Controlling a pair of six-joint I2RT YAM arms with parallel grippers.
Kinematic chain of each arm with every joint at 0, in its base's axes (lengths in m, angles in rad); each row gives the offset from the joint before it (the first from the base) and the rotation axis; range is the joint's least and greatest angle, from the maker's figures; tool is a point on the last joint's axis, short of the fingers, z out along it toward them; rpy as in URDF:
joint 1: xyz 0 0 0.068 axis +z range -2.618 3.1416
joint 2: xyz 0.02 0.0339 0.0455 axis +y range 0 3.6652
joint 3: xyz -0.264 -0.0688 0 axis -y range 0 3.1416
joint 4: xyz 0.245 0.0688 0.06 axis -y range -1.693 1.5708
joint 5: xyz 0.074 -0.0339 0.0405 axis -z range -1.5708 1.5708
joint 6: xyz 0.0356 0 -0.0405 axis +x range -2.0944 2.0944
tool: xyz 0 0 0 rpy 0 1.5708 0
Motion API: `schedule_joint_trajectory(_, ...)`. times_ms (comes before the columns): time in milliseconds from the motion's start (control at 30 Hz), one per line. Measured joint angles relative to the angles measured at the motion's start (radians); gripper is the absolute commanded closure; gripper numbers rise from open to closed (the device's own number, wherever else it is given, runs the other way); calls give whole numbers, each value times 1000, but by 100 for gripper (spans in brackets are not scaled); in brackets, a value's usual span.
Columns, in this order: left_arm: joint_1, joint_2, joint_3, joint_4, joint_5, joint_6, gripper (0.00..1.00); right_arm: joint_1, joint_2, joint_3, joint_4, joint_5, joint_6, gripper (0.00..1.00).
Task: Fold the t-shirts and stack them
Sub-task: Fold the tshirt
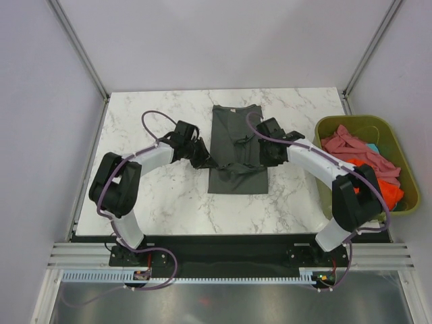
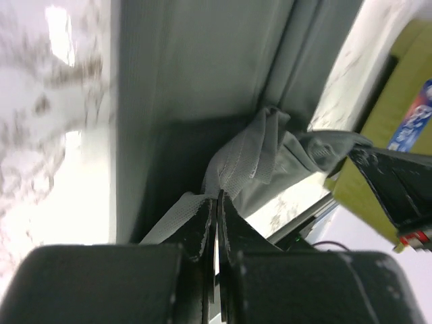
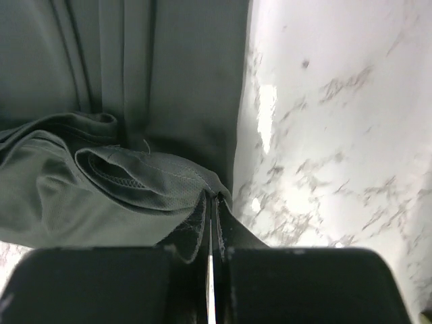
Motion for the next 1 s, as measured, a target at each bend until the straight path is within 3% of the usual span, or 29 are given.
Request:
schedule_joint_trajectory(500, 117, 248, 378, -64, 58, 68, 98, -98, 277, 378, -18, -11, -107, 100)
schedule_joint_trajectory(667, 134, 319, 461, -68, 73, 73, 98, -119, 357, 446, -14, -11, -118, 100)
schedule_joint_trajectory(800, 148, 367, 499, -68, 80, 73, 97, -134, 410, 480, -19, -11, -120, 94)
schedule_joint_trajectory(867, 156, 388, 509, -69, 83, 74, 93, -138, 442, 509, -18, -12, -122, 91)
schedule_joint_trajectory(1000, 166, 428, 538, -79, 91, 83, 64, -144, 483, 545, -11, -12, -129, 75)
